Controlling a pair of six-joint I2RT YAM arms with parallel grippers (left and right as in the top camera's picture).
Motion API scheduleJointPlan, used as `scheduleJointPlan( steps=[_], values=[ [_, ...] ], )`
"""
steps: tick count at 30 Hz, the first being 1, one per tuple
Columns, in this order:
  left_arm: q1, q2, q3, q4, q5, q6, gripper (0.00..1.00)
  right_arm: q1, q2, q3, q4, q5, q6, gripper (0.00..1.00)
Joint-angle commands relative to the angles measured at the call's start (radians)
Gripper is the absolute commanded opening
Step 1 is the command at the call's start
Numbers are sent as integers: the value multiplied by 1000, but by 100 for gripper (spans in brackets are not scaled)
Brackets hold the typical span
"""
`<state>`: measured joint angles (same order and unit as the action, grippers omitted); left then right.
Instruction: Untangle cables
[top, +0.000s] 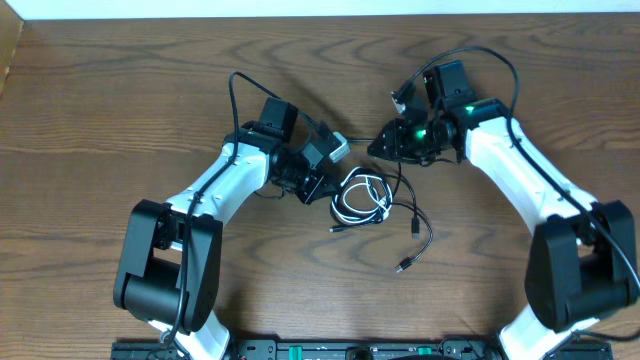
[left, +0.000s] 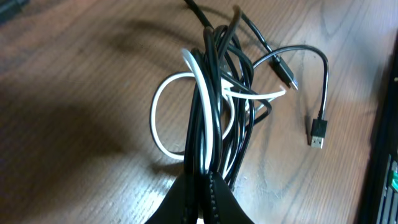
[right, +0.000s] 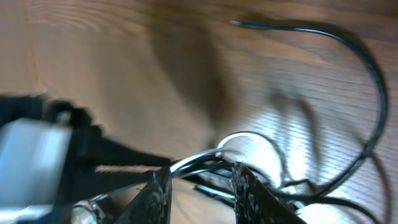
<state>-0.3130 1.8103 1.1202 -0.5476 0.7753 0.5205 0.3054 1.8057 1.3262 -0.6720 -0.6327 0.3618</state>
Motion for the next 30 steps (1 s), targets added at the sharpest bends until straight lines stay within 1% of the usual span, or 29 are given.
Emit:
scheduleJointPlan(
  steps=[1, 6, 11, 16, 18, 20, 22, 24, 30],
  values=[
    [-5, -11, -6, 24, -2, -60, 8, 39, -11, -1, -3, -16, 23, 28],
    [-5, -11, -6, 62, -2, -139, 7, 91, 19, -1, 0, 25, 92, 28],
    [-5, -11, -6, 63, -2, -146, 7, 146, 45, -1, 9, 159, 163, 28],
    [-5, -11, -6, 63, -2, -146, 8, 176, 46, -1, 2, 222, 228, 37],
    [-5, -11, -6, 63, -3, -145, 8, 183, 46, -2, -2, 230, 267, 38],
    [-5, -11, -6, 63, -2, -145, 7, 195, 46, -7, 3, 252, 308, 42],
    [-5, -11, -6, 63, -2, -146, 8, 207, 46, -13, 9, 280, 344, 42],
    [-5, -11, -6, 63, -2, -146, 7, 216, 46, -21, 24, 290, 361, 41],
    [-5, -11, -6, 63, -2, -146, 7, 233, 46, -59, 109, 299, 379, 28]
  ],
)
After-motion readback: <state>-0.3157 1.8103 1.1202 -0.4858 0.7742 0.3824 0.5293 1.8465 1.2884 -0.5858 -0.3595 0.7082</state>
